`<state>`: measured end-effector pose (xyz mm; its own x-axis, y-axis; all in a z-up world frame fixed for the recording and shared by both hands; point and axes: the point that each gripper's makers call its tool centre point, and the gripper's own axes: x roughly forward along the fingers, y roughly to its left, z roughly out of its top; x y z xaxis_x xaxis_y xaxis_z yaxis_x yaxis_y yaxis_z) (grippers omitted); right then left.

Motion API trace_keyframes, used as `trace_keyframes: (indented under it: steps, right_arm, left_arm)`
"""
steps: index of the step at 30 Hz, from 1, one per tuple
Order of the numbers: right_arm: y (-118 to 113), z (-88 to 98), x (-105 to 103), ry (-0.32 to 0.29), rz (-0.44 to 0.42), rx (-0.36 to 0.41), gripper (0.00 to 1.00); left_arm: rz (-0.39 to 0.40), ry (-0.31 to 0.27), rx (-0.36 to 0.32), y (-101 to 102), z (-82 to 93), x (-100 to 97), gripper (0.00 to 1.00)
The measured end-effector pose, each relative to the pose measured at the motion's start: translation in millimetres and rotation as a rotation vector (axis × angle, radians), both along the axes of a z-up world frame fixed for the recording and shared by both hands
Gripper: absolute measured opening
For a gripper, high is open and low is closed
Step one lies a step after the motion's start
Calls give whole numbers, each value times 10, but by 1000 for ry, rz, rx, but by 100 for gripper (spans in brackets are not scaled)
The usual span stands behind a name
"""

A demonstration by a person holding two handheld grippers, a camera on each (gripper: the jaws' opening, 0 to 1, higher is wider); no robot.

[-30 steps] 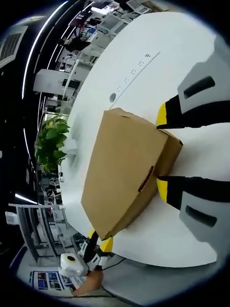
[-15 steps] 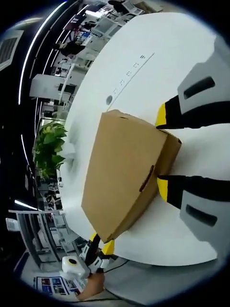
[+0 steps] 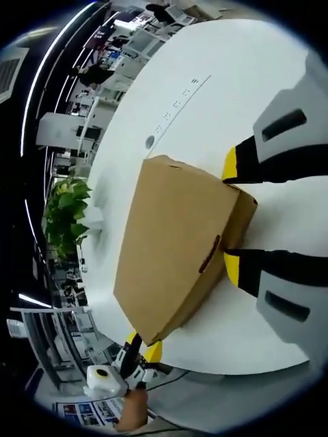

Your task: Operate the shoe box by opening the lid, removing the specified soft item, and placing it in the target area until the item is outside and the box remains undamaged.

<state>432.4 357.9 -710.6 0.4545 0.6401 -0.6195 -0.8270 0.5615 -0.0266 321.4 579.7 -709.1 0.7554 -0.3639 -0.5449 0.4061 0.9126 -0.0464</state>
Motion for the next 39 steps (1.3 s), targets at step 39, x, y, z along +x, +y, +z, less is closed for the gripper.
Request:
trace_keyframes:
  steps: [39]
  right_arm:
    - [403,-6,-443,-7,-159,20,34]
  left_arm:
    - [-157,41,14,545,1,-93,33]
